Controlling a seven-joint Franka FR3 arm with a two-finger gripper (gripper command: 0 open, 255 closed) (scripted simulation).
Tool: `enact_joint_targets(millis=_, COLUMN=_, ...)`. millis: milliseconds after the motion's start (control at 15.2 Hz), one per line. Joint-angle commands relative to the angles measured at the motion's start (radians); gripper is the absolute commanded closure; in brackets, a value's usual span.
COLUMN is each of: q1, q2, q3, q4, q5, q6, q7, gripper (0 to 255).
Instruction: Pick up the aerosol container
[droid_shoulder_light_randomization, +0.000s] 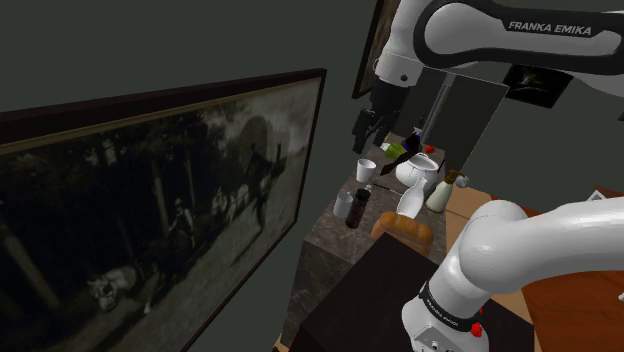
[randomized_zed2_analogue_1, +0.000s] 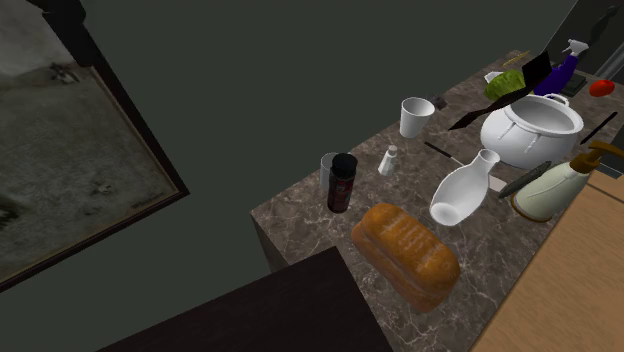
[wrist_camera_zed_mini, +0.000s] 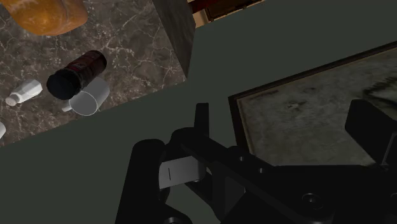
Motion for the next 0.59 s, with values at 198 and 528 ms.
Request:
enact_joint_targets(millis=198, q1=-0.025, q2=0.023, q3=-0.047, q4=-0.053, q5=-0.031, q6=0.073, q7=-0.048, gripper=0)
enact_joint_targets(millis=528, q1=-0.068, q2=0.092, q3=-0.128, q4=-0.117, q5=-0.08, q6=0.202, q7=-0.127, gripper=0)
